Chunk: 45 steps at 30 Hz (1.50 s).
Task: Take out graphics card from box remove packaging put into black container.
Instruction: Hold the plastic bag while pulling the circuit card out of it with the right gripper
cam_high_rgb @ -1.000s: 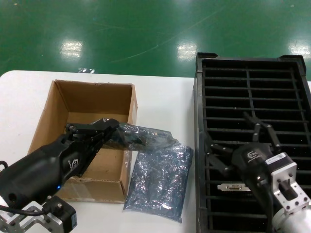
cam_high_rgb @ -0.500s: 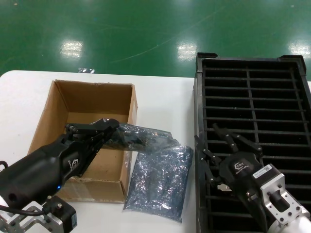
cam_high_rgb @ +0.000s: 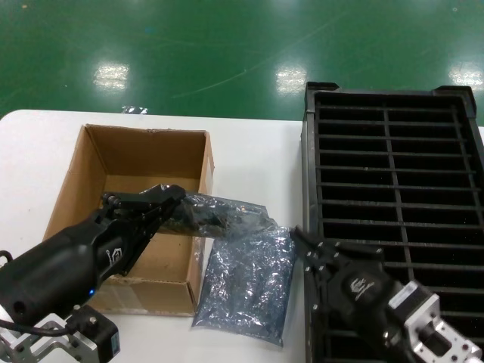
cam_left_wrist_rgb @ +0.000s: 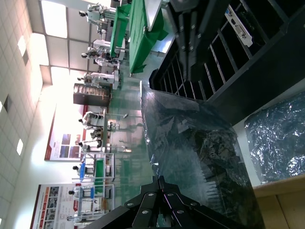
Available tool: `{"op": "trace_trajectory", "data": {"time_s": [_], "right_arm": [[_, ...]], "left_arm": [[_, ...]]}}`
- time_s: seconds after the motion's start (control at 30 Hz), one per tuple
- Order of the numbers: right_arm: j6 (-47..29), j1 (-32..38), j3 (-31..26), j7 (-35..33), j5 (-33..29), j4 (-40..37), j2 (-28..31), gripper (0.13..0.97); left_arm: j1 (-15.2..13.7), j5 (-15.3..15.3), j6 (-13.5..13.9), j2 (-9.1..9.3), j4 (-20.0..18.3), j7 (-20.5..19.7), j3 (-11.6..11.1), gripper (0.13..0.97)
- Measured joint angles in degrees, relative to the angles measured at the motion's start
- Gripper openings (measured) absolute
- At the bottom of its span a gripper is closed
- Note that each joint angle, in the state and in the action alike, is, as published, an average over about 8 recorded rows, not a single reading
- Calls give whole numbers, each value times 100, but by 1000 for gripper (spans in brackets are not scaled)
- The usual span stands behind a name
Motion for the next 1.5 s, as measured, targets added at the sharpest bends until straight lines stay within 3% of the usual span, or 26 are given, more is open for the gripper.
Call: {"op": "trace_trajectory", "data": {"time_s": [0.17,0.47,1.0,1.5], "right_arm": [[-377,-78,10,125,-241,61,54,150],[-1022,-201,366,93,-590,6,-282,133],[-1767,-54,1092,-32,-893,-314,-798,133],[-2215,-3,1340,-128,-1071,-561,-1197,133]], "left_arm": [[0,0,0,0,0,0,0,139],[0,0,0,0,0,0,0,139],[0,0,0,0,0,0,0,139],[0,0,0,0,0,0,0,139]]}}
